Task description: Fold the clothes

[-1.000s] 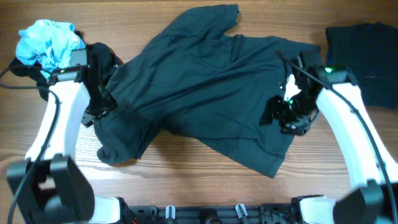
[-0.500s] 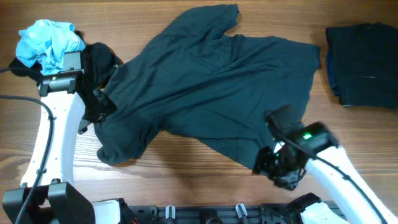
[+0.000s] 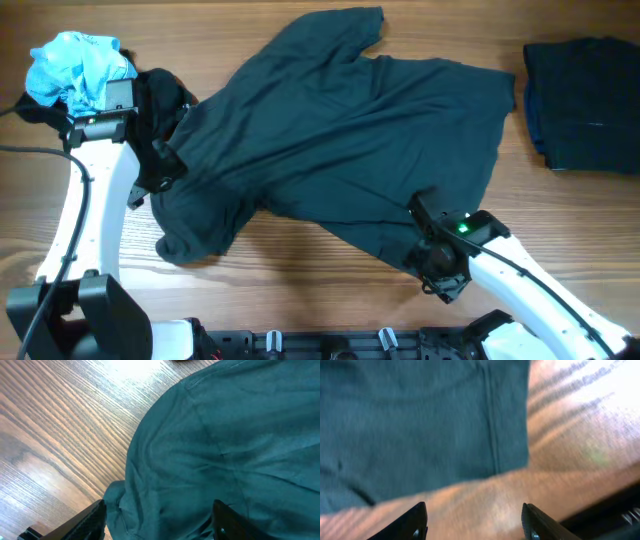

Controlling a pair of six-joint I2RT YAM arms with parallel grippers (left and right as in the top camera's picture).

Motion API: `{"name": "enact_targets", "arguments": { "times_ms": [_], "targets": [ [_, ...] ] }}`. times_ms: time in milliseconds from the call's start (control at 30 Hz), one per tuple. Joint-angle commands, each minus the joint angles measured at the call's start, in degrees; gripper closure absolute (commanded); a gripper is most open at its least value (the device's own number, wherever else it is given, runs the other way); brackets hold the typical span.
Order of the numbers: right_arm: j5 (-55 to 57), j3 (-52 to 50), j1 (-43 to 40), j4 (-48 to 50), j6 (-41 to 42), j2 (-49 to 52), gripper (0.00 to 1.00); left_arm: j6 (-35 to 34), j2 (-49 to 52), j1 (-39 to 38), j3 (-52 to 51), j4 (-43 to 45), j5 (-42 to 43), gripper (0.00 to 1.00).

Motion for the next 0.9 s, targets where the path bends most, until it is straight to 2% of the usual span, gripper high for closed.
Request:
{"name": "enact_targets", "arguments": {
  "times_ms": [0,267,333,367,433,567,600,667,700,767,800,833,867],
  "targets": [
    [5.1,-1.4,0.3,1.5,4.1,4.6,0.40,0.2,1.8,0.4,-2.2,0.2,-0.3,0.34],
    [5.7,-1.6,0.3,11.2,1.8,13.9,0.39,0.2,1.9,0.4,-6.4,1.4,-0.3,0.36],
    [4.9,-1.6,0.3,12.7,1.6,16.2,0.41,0.3,1.9,0.4,-6.8,1.5,-0.4,0.36],
    [4.2,-1.6,0.3,13.7,0.9,17.4,0.47,0.3,1.9,0.4,-7.0,1.4,-0.3,0.36],
    [2.3,-1.6,0.3,15.4,0.3,20.1,0.69,0.3,1.9,0.4,-7.3,1.4,-0.4,0.35],
    [0.2,-1.6,0.3,17.2,-0.7,23.0,0.80,0.3,1.9,0.4,-7.3,1.1,-0.3,0.35],
    [0.1,-1.6,0.3,17.2,-0.9,23.1,0.96,0.3,1.9,0.4,-7.3,0.8,-0.3,0.36],
    [-0.5,-1.6,0.3,17.5,-2.1,23.1,0.96,0.3,1.9,0.4,-7.3,0.1,-0.3,0.41],
    [-0.6,-1.6,0.3,17.6,-2.2,23.1,0.96,0.3,1.9,0.4,-7.3,-0.1,-0.3,0.50],
    [-0.9,-1.6,0.3,17.6,-2.2,23.1,0.96,0.3,1.9,0.4,-7.3,-0.6,0.2,0.80],
    [-0.9,-1.6,0.3,17.7,-2.2,23.1,0.96,0.3,1.9,0.4,-7.3,-0.9,1.0,0.91],
    [-0.9,-1.6,0.3,18.1,-2.2,23.1,0.96,0.2,1.9,0.4,-7.3,-1.3,2.8,0.96],
    [-0.9,-1.6,0.3,18.3,-2.2,23.1,0.96,0.2,1.9,0.4,-7.3,-1.8,5.3,0.96]
  ]
}}
